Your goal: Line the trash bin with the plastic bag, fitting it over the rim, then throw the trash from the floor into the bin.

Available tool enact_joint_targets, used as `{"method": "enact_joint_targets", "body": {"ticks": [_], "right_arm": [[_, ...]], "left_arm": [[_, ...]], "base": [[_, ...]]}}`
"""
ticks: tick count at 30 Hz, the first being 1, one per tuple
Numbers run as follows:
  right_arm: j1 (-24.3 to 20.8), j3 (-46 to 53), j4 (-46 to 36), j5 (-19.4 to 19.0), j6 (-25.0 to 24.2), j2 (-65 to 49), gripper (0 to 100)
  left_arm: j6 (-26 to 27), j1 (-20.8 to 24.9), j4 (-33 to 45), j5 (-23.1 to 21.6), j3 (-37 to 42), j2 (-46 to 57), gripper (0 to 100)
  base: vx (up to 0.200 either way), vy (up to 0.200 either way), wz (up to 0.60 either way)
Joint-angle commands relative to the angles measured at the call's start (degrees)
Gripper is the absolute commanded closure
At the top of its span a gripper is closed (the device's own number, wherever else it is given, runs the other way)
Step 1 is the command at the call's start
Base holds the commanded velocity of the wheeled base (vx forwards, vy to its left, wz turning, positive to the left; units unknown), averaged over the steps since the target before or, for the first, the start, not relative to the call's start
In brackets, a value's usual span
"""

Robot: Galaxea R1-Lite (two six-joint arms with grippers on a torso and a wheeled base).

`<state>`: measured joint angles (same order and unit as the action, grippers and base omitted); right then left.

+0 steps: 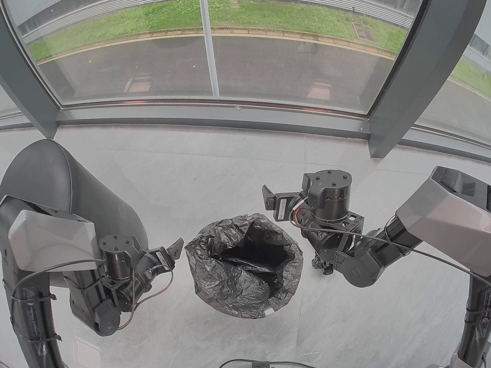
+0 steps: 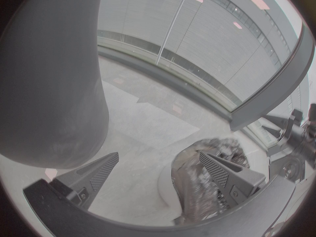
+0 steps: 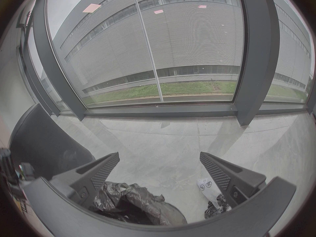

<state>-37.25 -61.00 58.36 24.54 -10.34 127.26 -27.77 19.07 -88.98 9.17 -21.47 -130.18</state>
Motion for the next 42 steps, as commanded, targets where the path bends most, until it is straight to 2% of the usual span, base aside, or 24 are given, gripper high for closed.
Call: {"method": "enact_joint_targets", "body": {"ticks": [1, 11, 16, 24, 42], "right_arm": [[-2.8, 3.5, 0.2, 0.1, 0.1, -0.4, 0], [-10.1, 2.7, -1.8, 0.1, 0.4, 4.7, 0], [-11.9, -1.5, -4.0, 0.1, 0.4, 9.1, 0], [-11.2, -9.0, -7.9, 0.1, 0.3, 13.2, 0], [-8.1, -14.5, -8.2, 0.1, 0.6, 18.2, 0]], "left_arm": [[-0.5, 1.7, -0.1, 0.0, 4.6, 14.2, 0], [-2.5, 0.0, -0.1, -0.5, 6.8, 17.8, 0], [-2.6, -0.1, -0.1, -1.9, 7.3, 18.6, 0], [-2.6, -0.1, -0.1, -1.9, 7.4, 18.1, 0], [-2.7, -0.1, -0.1, -1.9, 7.2, 16.6, 0]], "base": [[0.0, 0.0, 0.0], [0.0, 0.0, 0.0], [0.0, 0.0, 0.0], [0.0, 0.0, 0.0], [0.0, 0.0, 0.0]]}}
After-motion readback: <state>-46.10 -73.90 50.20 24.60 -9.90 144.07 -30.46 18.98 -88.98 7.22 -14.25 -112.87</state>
